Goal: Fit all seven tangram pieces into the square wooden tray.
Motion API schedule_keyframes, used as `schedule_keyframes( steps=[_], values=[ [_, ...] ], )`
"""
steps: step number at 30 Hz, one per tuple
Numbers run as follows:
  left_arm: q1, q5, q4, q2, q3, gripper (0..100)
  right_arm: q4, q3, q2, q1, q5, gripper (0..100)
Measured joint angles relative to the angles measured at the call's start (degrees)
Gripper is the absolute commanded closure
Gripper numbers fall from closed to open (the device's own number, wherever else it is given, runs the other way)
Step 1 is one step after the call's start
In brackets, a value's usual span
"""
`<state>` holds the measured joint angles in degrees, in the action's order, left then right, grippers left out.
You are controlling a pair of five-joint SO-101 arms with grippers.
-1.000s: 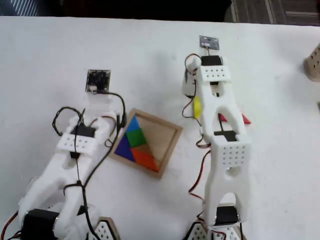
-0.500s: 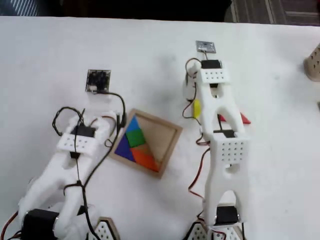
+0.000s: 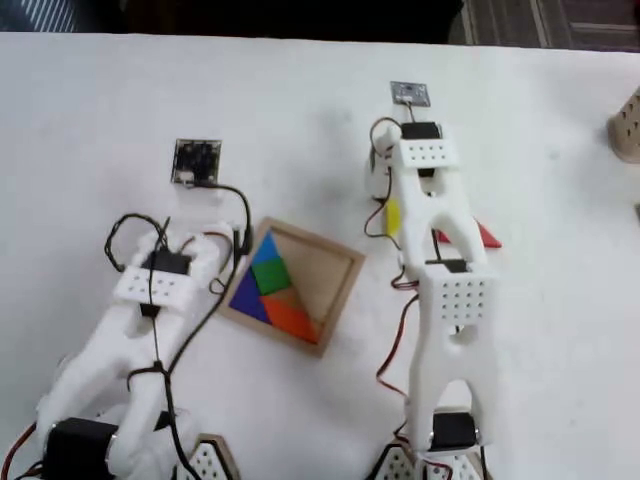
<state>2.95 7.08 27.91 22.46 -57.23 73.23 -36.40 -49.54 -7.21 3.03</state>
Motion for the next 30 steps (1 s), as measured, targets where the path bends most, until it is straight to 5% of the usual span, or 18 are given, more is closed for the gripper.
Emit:
schedule_keyframes(
  steps=[6, 30],
  values=[
    [0.0, 0.0, 0.0, 0.0, 0.0, 82, 0.09, -3.96, -2.55, 0.18, 0.0, 86.2],
    [0.0, 0.0, 0.0, 0.0, 0.0, 82, 7.12, -9.49, -3.43, 0.7, -0.97, 86.5]
  ],
)
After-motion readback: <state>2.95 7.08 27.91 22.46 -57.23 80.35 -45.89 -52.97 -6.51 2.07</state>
